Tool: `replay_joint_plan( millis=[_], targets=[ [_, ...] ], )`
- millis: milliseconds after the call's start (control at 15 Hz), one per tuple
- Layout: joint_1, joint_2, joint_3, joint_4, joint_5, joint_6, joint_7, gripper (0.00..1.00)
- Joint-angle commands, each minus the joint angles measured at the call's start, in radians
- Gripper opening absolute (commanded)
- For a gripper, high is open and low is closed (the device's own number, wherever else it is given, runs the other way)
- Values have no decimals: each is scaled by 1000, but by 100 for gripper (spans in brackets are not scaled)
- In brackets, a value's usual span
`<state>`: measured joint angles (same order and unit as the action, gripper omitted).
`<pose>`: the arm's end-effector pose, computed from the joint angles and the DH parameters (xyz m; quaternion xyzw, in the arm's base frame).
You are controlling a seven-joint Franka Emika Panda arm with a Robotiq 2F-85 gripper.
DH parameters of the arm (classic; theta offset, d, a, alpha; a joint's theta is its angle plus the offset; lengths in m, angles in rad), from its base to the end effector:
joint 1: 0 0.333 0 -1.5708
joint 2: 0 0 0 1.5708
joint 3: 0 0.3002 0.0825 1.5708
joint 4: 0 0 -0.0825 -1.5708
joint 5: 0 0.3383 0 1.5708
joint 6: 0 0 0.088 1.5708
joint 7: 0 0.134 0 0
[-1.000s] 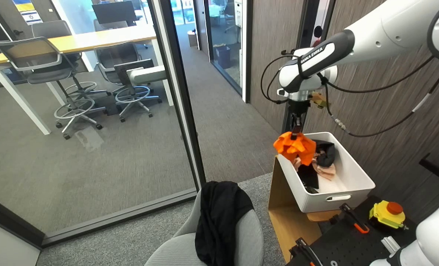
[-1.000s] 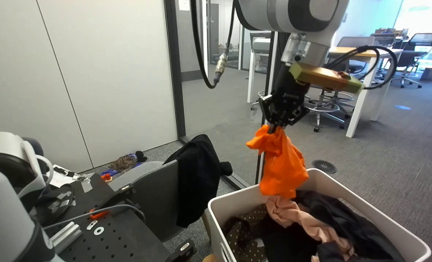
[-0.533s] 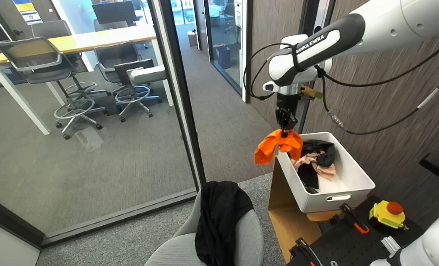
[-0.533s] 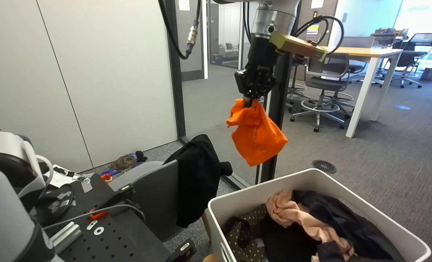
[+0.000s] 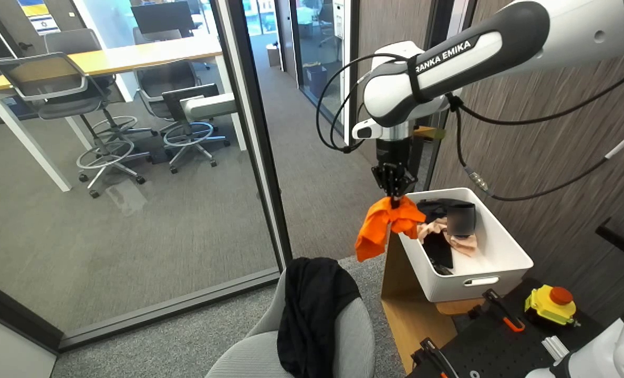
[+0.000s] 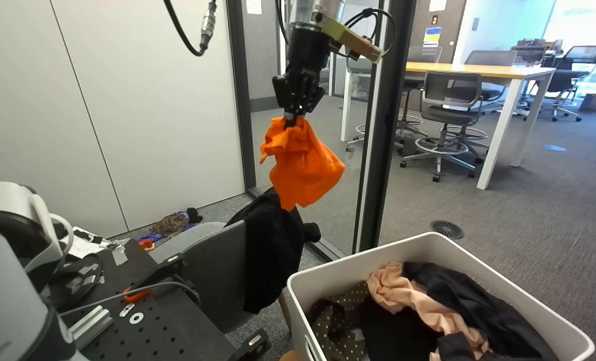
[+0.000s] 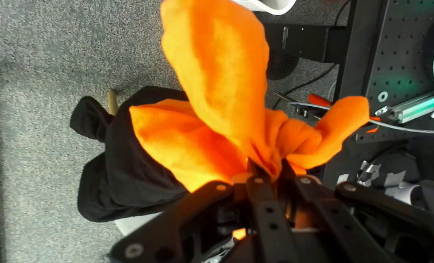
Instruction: Hang the orange clothing on the back of the chair
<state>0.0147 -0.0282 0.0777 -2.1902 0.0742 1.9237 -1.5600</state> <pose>0.4523 0.0491 0.3645 -0.6849 -0.7181 0.0668 0.1033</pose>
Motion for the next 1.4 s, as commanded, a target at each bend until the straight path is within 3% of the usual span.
replay_joint_plan(
  millis=[0, 333, 667, 1333],
  targets=[
    [60, -44, 23, -33, 7, -55, -28, 7],
    [124, -59, 53, -36, 92, -62, -75, 8],
    [136, -42, 48, -16, 236, -80, -150, 8],
    [105, 193, 53, 24, 303, -56, -188, 8]
  ],
)
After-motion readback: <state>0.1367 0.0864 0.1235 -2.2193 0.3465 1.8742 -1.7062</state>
